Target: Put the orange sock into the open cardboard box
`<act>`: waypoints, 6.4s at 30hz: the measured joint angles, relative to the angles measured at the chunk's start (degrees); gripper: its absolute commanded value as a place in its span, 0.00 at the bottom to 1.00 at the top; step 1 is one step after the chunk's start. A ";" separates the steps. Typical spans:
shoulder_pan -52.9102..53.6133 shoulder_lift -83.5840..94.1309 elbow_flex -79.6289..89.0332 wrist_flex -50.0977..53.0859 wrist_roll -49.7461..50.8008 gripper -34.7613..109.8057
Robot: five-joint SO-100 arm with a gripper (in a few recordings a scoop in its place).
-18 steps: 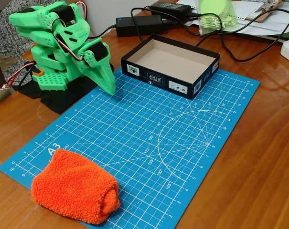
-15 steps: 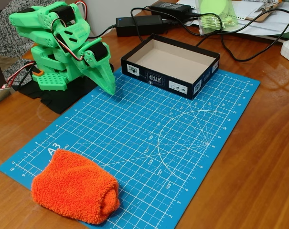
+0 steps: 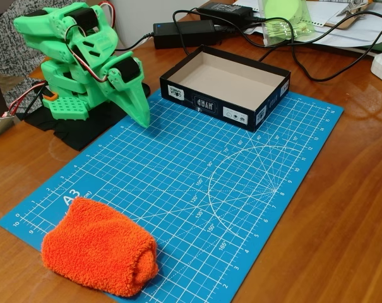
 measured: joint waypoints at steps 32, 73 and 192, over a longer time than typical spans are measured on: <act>33.66 -95.36 -81.04 9.93 -127.27 0.30; 39.11 -123.57 -96.86 -11.16 -123.31 0.50; -5.62 -0.18 -4.39 6.94 5.98 0.24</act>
